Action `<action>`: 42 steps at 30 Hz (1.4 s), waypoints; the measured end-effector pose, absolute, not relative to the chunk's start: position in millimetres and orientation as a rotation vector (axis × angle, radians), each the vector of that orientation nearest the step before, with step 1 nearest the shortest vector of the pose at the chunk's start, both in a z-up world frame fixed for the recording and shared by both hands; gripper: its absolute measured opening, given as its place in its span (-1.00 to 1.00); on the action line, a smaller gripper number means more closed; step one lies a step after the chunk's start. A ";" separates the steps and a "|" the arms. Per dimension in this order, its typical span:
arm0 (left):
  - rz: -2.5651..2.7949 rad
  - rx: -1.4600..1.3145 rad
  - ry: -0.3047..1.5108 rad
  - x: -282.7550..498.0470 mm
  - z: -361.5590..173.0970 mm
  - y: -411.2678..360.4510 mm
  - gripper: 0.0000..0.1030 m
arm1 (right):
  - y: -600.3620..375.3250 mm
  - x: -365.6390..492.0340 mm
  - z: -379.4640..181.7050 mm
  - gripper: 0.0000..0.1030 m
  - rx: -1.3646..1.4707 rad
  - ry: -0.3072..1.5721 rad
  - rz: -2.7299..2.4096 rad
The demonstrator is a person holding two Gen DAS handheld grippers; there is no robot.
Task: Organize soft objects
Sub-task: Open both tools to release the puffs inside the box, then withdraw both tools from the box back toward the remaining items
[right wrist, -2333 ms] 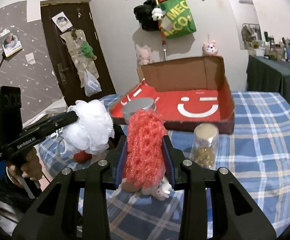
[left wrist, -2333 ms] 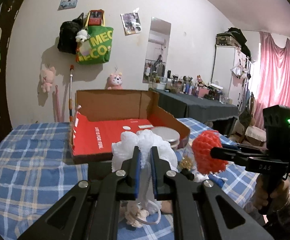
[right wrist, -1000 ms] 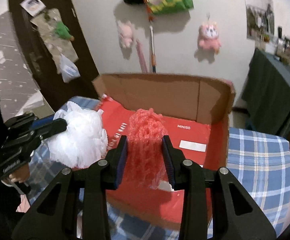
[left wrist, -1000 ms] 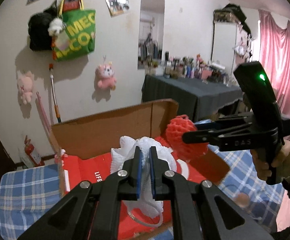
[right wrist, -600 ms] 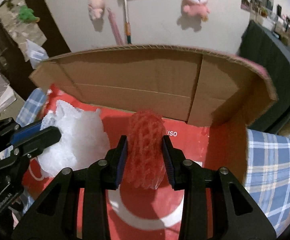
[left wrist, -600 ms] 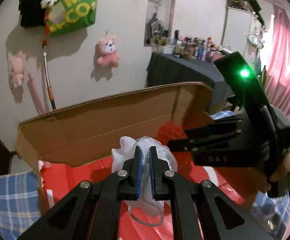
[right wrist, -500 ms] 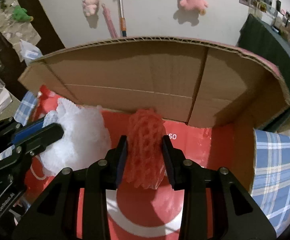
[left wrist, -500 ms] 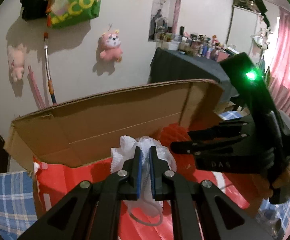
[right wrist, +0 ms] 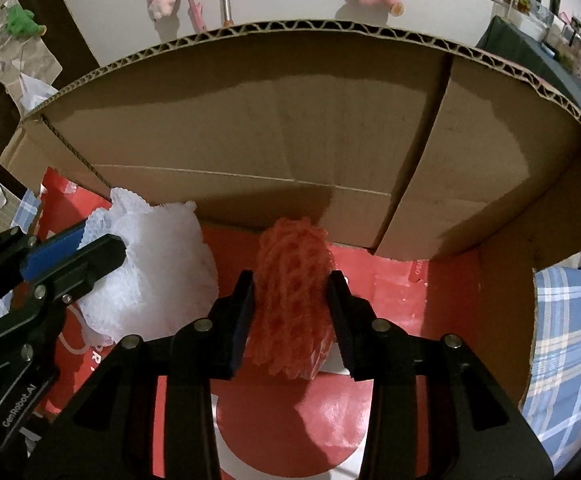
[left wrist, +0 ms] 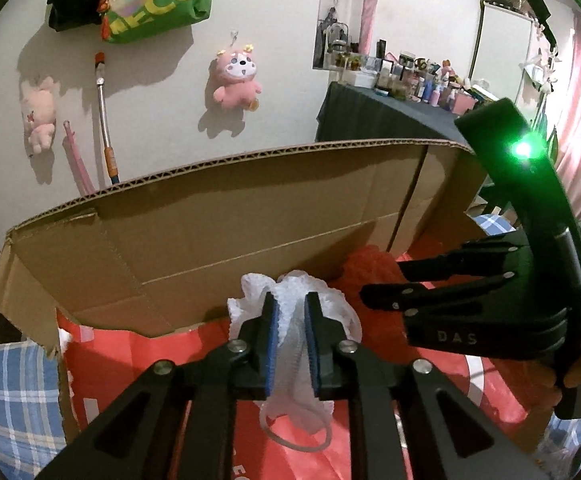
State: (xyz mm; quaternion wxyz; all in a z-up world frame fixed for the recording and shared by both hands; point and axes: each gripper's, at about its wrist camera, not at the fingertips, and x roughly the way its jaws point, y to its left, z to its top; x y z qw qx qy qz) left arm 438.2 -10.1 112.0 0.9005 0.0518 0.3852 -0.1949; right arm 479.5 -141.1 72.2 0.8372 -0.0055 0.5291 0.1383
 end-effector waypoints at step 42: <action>-0.238 0.103 0.744 413.5 139.7 10.3 1.00 | -130.1 464.8 104.7 0.30 -0.076 1.058 0.213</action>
